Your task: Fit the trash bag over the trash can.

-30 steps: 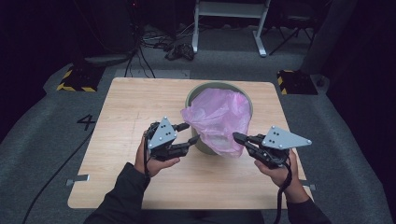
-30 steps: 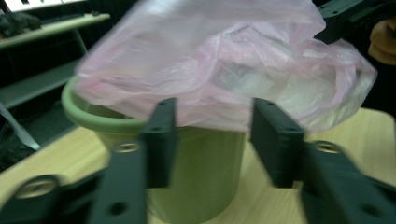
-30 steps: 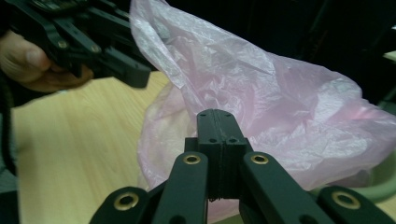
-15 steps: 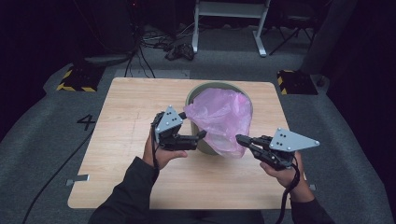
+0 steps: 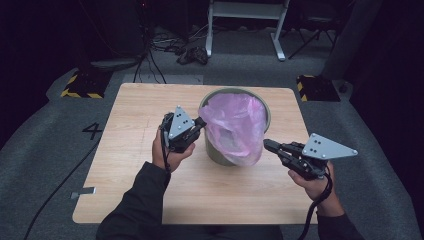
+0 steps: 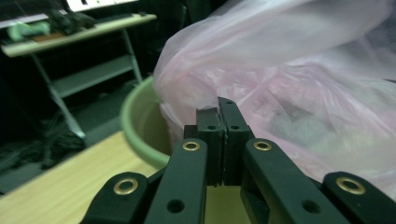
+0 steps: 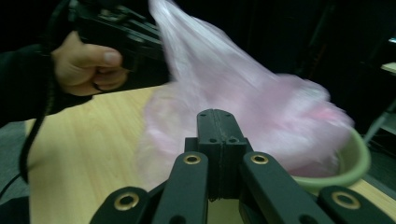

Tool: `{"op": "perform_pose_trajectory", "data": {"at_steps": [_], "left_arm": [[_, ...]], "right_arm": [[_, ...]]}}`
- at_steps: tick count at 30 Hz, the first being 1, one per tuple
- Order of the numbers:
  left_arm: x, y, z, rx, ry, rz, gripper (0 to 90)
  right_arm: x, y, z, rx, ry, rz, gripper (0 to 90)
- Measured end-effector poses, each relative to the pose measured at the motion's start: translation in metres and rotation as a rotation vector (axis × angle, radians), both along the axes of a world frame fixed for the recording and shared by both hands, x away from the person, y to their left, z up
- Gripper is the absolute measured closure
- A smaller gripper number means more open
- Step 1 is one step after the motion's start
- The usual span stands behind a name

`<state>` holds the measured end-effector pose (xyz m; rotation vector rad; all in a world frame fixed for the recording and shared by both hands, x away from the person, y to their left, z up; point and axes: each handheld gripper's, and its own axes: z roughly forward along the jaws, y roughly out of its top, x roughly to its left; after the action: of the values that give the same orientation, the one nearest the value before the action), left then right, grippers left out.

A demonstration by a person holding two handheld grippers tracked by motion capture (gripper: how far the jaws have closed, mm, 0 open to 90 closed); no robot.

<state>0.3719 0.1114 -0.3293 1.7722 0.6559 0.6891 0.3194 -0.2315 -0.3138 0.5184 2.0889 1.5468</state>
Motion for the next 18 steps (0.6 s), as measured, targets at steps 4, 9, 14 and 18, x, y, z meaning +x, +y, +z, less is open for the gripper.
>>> {"op": "perform_pose_trajectory", "data": {"at_steps": [4,9,14,18], "left_arm": [[-0.001,0.013,0.004,-0.003,-0.003,-0.003,89.0],[-0.010,0.008,0.003,0.017,-0.010,-0.032,88.8],[-0.021,-0.010,0.001,0.089,-0.033,-0.061,89.3],[-0.021,-0.015,0.000,0.102,-0.034,-0.047,89.5]], "right_arm": [[0.006,-0.008,0.000,0.013,0.009,-0.061,90.0],[0.001,-0.003,0.001,-0.004,0.011,-0.055,83.9],[-0.007,0.014,0.001,-0.029,0.004,-0.005,61.8],[-0.014,0.020,-0.003,-0.018,0.026,0.059,35.5]]}}
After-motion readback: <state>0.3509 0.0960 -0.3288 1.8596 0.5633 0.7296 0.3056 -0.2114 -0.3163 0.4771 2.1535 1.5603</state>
